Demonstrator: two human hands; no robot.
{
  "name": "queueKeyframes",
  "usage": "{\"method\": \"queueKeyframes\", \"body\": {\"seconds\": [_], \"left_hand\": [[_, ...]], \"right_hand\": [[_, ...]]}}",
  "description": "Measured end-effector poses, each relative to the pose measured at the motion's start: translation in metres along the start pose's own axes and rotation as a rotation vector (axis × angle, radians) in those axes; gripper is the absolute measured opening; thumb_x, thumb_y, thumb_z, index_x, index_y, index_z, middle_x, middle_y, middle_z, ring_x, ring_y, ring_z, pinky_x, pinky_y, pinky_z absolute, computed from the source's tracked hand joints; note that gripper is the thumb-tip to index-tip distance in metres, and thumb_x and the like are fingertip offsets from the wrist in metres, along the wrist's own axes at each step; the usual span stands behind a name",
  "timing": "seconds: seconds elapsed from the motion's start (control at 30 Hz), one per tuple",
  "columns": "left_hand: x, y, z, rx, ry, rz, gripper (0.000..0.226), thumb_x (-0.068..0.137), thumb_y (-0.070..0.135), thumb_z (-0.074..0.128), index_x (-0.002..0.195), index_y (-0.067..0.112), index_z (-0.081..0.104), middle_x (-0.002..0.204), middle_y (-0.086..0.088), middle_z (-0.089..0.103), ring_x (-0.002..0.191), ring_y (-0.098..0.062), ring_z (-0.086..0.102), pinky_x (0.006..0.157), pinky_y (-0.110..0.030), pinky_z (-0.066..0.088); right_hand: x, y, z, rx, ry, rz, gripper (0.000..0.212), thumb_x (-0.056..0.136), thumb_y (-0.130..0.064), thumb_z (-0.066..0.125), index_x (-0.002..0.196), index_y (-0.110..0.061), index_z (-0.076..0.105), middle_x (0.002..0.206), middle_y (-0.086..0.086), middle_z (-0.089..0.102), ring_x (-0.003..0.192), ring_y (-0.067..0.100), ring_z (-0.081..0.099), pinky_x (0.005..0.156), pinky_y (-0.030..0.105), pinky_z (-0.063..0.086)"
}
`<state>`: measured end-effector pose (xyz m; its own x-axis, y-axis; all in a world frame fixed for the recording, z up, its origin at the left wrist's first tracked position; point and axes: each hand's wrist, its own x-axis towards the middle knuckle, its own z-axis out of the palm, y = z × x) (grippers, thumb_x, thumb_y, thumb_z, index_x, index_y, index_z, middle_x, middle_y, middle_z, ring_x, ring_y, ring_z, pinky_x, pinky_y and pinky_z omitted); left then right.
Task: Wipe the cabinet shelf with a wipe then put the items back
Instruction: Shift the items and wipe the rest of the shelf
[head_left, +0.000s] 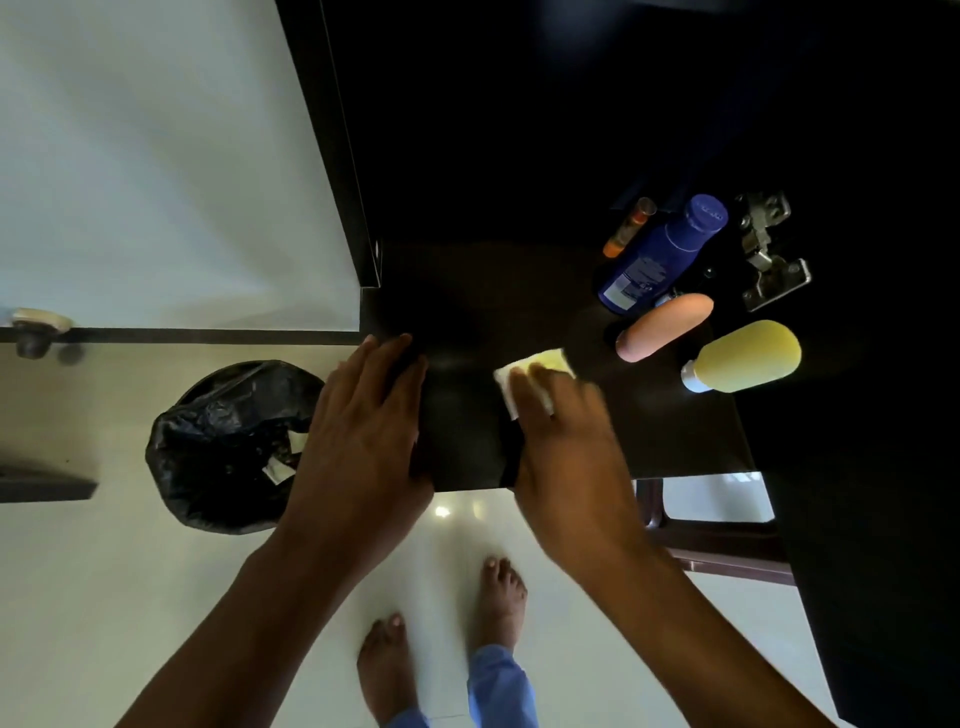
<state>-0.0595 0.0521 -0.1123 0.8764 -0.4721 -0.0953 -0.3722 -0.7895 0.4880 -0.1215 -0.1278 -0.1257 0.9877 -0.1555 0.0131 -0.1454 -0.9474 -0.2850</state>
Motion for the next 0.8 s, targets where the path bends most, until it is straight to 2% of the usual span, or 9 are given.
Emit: {"method": "queueKeyframes", "body": {"seconds": [0.07,0.1,0.17,0.27,0.4,0.5,0.57,0.7,0.8], "left_hand": [[0.001,-0.002,0.001,0.014,-0.017,0.019,0.073,0.086,0.036,0.039,0.151,0.004,0.046,0.158,-0.019,0.043,0.152,-0.040,0.031,0.120,-0.059,0.032],[0.001,-0.004,0.001,0.011,-0.022,0.023,0.073,0.083,0.033,0.045,0.151,0.005,0.046,0.158,-0.019,0.044,0.151,-0.040,0.032,0.120,-0.058,0.032],[0.001,-0.007,-0.001,-0.013,-0.016,0.020,0.075,0.080,0.027,0.045,0.152,0.007,0.044,0.158,-0.017,0.044,0.150,-0.038,0.034,0.121,-0.054,0.030],[-0.002,-0.012,-0.004,-0.085,0.029,0.002,0.080,0.078,0.029,0.032,0.155,0.008,0.039,0.160,-0.012,0.039,0.148,-0.033,0.036,0.121,-0.051,0.034],[-0.008,-0.020,-0.005,-0.227,0.036,-0.092,0.076,0.082,0.006,0.048,0.157,0.013,0.038,0.165,-0.004,0.032,0.153,-0.025,0.030,0.121,-0.048,0.037],[-0.011,-0.028,-0.006,-0.253,0.079,-0.141,0.070,0.084,0.024,0.038,0.153,0.013,0.043,0.160,-0.005,0.038,0.146,-0.027,0.039,0.117,-0.047,0.042],[-0.015,-0.035,-0.006,-0.367,0.103,-0.201,0.068,0.084,0.024,0.035,0.150,0.018,0.047,0.149,-0.004,0.049,0.131,-0.025,0.053,0.109,-0.049,0.049],[-0.024,-0.045,-0.005,-0.672,0.147,-0.316,0.049,0.100,0.019,0.042,0.127,0.059,0.055,0.120,0.019,0.068,0.116,-0.005,0.065,0.102,-0.040,0.054],[-0.027,-0.052,-0.007,-0.891,0.193,-0.376,0.030,0.105,0.031,0.041,0.123,0.048,0.059,0.116,0.005,0.075,0.109,-0.018,0.073,0.093,-0.044,0.060]], "right_hand": [[-0.021,-0.002,0.009,0.114,0.000,-0.089,0.057,0.082,-0.003,0.071,0.137,-0.004,0.060,0.131,0.015,0.062,0.112,0.021,0.058,0.096,0.019,0.048],[-0.032,0.000,0.011,0.135,0.002,-0.145,0.049,0.086,-0.008,0.064,0.135,-0.005,0.063,0.130,0.014,0.064,0.112,0.020,0.060,0.097,0.018,0.048],[-0.050,0.012,0.004,0.084,-0.022,-0.217,0.046,0.090,-0.019,0.052,0.133,-0.010,0.066,0.132,0.012,0.065,0.117,0.022,0.058,0.097,0.027,0.050],[-0.066,0.046,-0.009,0.009,0.037,-0.164,0.042,0.092,-0.018,0.058,0.132,-0.013,0.067,0.132,0.011,0.064,0.115,0.027,0.059,0.091,0.040,0.057],[-0.071,0.069,-0.008,-0.029,0.176,-0.107,0.037,0.089,-0.011,0.067,0.126,-0.010,0.071,0.120,0.015,0.069,0.099,0.033,0.064,0.079,0.043,0.058],[-0.065,0.052,0.002,-0.038,0.172,-0.132,0.038,0.084,-0.005,0.079,0.122,-0.010,0.074,0.112,0.014,0.071,0.093,0.033,0.065,0.074,0.039,0.057],[-0.058,0.032,0.008,-0.054,0.103,-0.169,0.048,0.074,-0.006,0.086,0.121,-0.011,0.075,0.110,0.013,0.072,0.094,0.032,0.067,0.075,0.037,0.057],[-0.041,-0.018,0.019,0.054,0.068,-0.262,0.052,0.065,-0.005,0.093,0.114,-0.014,0.076,0.103,0.011,0.073,0.090,0.029,0.071,0.073,0.036,0.061],[-0.032,-0.051,0.034,0.275,0.069,-0.317,0.053,0.068,0.006,0.086,0.115,-0.016,0.073,0.107,0.010,0.071,0.096,0.029,0.070,0.082,0.041,0.060]]}}
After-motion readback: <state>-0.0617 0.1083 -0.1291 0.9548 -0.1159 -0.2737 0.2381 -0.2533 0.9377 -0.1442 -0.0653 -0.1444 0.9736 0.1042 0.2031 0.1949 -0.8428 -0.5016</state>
